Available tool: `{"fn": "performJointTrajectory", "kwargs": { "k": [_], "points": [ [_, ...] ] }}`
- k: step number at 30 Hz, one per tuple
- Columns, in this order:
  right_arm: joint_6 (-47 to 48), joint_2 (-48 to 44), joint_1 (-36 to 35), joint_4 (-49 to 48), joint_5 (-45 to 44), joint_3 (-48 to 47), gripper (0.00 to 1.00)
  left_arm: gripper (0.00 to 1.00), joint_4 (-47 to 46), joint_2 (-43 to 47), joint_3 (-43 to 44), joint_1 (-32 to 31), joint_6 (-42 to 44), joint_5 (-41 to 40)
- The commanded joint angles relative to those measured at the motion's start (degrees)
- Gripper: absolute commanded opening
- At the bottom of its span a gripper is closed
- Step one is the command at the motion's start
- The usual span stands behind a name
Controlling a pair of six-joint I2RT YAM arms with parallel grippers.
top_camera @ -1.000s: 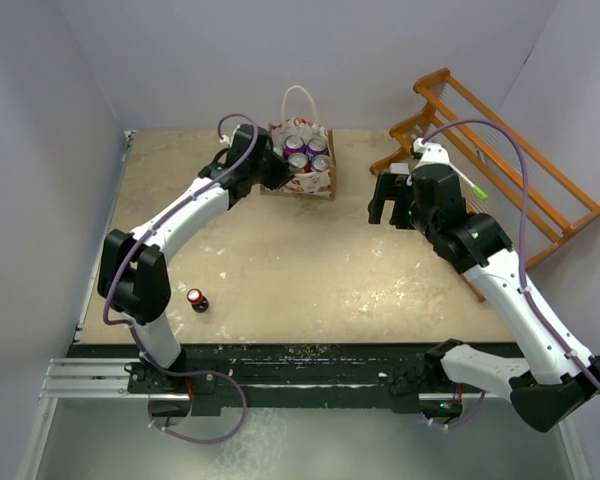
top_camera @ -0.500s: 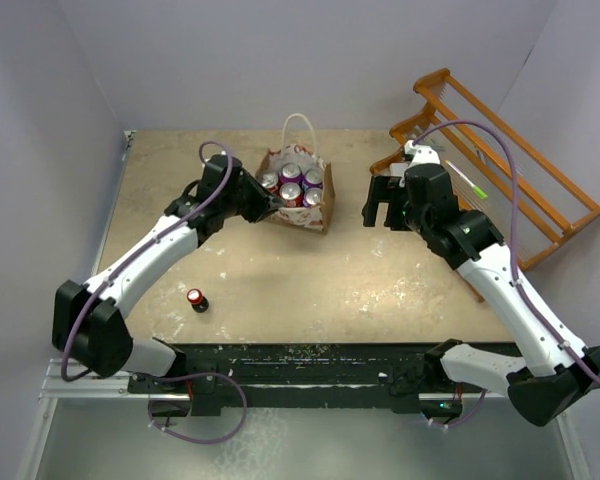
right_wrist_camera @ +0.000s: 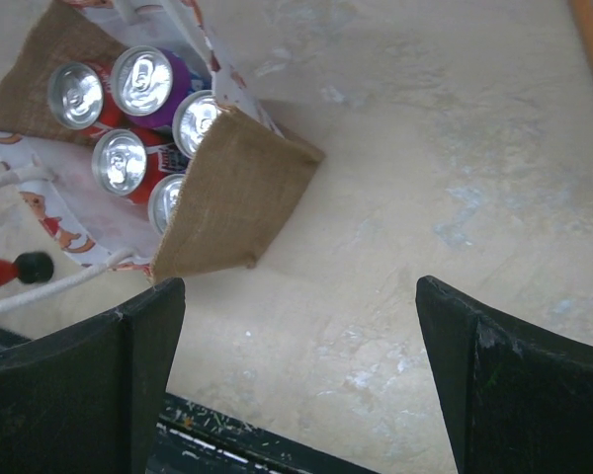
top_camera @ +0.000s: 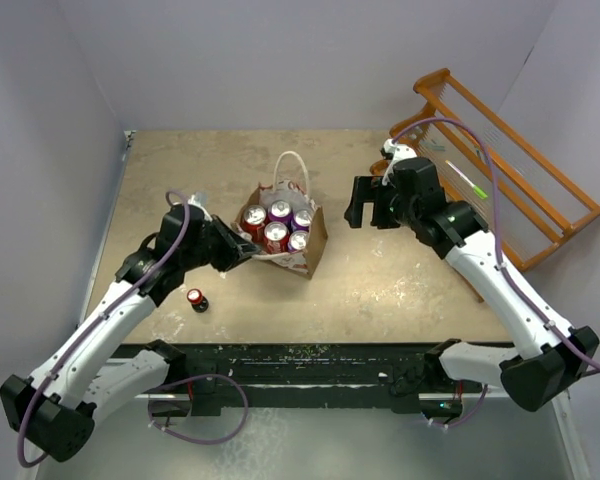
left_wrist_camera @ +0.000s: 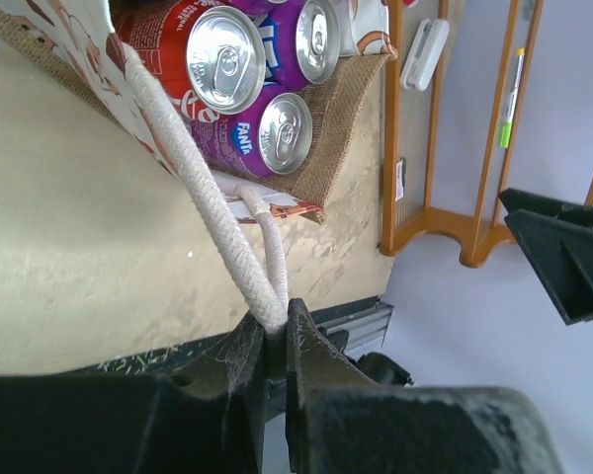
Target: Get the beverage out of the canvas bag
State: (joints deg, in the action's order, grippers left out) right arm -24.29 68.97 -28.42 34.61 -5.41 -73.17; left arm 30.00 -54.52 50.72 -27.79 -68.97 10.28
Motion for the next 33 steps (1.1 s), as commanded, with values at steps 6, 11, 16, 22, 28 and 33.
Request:
{"fn": "performJointTrajectory", "kwargs": {
  "k": [6,11,16,22,28,33],
  "points": [
    [4.7,3.02,-0.23,-4.81,18.45,-3.3,1.0,0.0,12.24,11.05,-1.51,-0.25,-0.99,1.29],
    [5.89,3.99,-2.92,-5.84,21.02,-3.99,1.0,0.0,18.62,15.96,-2.44,-0.25,-1.43,-1.16],
    [8.04,6.93,-10.23,-5.49,18.97,-7.05,1.0,0.0,20.48,18.15,-4.52,-0.25,-1.45,-1.33],
    [10.4,13.94,-18.28,-3.85,14.97,-13.6,0.91,0.0,20.99,17.1,-4.46,-0.25,0.43,-1.15],
    [12.56,23.66,-21.87,-1.79,10.66,-23.2,0.88,0.0,21.73,14.71,-3.94,-0.25,3.13,0.78],
    [16.43,33.84,-24.35,1.95,4.78,-33.47,0.86,0.0,23.09,14.41,-3.47,-0.25,4.26,0.35]
  ]
}}
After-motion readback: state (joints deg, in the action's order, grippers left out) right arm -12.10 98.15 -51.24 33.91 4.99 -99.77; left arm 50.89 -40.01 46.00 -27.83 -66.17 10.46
